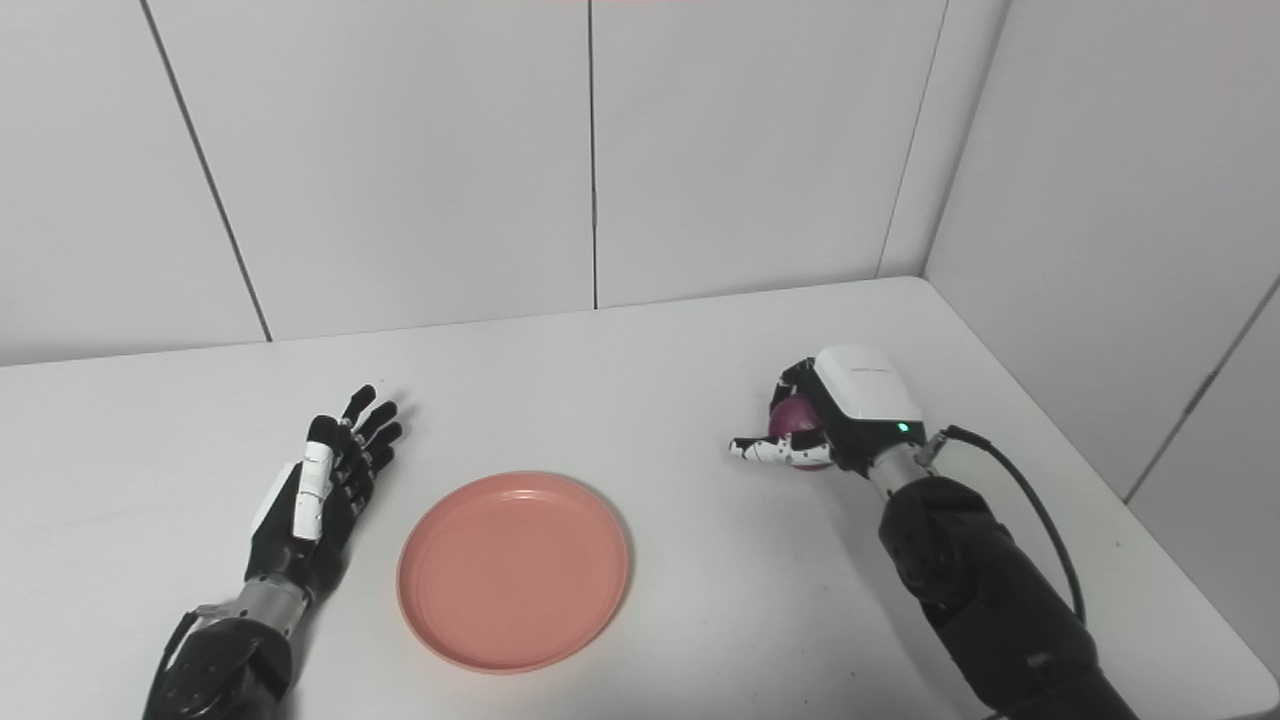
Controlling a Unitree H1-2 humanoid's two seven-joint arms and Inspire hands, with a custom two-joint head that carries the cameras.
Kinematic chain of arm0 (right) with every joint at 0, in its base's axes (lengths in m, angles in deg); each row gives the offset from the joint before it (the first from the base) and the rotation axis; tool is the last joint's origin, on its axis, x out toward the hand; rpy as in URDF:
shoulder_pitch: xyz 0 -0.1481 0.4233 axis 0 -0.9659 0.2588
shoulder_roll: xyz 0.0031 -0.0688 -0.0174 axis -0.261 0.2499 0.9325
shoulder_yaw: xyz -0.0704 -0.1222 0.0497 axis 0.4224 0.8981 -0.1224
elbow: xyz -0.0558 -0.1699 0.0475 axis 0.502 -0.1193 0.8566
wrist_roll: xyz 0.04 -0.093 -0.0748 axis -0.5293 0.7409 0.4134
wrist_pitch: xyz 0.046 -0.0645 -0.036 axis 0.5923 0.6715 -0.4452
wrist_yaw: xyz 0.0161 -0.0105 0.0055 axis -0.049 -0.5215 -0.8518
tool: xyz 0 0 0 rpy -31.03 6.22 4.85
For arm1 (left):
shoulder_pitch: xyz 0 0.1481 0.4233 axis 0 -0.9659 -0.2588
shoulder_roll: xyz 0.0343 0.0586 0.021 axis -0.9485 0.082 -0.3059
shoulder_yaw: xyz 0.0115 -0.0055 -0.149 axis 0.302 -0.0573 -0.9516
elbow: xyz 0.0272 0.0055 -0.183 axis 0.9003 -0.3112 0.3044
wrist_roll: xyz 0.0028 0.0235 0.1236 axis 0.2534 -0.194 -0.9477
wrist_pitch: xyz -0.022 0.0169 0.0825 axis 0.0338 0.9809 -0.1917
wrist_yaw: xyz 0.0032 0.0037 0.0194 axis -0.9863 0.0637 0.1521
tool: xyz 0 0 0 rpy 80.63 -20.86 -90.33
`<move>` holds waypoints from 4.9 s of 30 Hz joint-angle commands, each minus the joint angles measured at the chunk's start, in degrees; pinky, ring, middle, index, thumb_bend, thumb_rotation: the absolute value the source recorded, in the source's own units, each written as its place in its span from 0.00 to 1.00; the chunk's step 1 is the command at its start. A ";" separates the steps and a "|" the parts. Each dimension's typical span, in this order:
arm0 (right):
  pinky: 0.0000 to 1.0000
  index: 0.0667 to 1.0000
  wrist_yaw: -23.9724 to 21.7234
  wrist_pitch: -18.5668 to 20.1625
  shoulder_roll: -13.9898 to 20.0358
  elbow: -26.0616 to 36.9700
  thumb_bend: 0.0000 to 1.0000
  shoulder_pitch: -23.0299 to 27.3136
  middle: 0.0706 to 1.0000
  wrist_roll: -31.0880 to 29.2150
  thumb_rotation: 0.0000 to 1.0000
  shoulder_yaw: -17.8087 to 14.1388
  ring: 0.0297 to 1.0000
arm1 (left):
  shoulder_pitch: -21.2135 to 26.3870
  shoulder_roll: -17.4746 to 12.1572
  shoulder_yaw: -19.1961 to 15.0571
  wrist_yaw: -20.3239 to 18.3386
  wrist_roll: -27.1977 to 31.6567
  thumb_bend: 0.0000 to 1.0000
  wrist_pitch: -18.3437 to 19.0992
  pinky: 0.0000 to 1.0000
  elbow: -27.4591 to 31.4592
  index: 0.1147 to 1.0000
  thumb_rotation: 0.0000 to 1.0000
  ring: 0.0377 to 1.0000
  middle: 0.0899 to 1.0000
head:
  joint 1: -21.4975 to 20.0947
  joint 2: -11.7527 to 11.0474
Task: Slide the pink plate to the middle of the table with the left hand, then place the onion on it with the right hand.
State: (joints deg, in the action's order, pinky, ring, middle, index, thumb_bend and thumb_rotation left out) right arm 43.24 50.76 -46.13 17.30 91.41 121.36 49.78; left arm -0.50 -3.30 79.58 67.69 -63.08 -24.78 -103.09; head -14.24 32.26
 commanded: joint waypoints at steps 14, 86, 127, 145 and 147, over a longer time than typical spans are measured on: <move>0.09 0.27 -13.18 1.35 -1.86 19.76 0.47 8.83 0.17 3.84 0.54 0.80 0.12 | -2.70 1.12 0.19 0.71 -0.48 0.80 1.75 1.00 -1.99 0.98 0.98 0.94 0.95 | 2.32 0.42; 0.15 0.42 -14.53 -7.33 -15.95 10.08 0.45 5.10 0.26 11.56 0.48 18.18 0.20 | -3.31 5.81 1.75 4.93 -3.90 0.80 0.26 1.00 -2.10 0.97 1.00 0.93 0.95 | 15.63 1.64; 0.53 0.68 -8.37 -13.50 -15.58 8.18 0.93 4.62 0.62 8.21 1.00 15.29 0.57 | -3.23 5.54 1.05 4.17 -3.34 0.80 -0.17 1.00 -3.72 0.97 1.00 0.96 0.95 | 14.92 1.42; 0.70 0.78 -2.83 -14.20 -23.61 5.27 0.89 3.23 0.78 -21.79 1.00 -1.24 0.76 | -3.49 5.62 1.11 4.26 -3.25 0.79 0.61 1.00 -2.51 0.97 1.00 0.95 0.95 | 14.17 0.88; 0.82 0.83 -2.76 -13.77 -24.38 3.69 0.87 2.86 0.83 -24.08 1.00 -2.79 0.84 | -3.50 5.52 1.19 4.55 -3.46 0.79 0.19 1.00 -2.54 0.97 1.00 0.94 0.95 | 14.05 0.84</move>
State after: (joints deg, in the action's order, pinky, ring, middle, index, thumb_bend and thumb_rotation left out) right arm 40.02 36.24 -70.24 20.96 93.17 99.49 48.00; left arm -1.23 2.52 81.07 72.16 -66.61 -25.17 -102.88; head -0.26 33.05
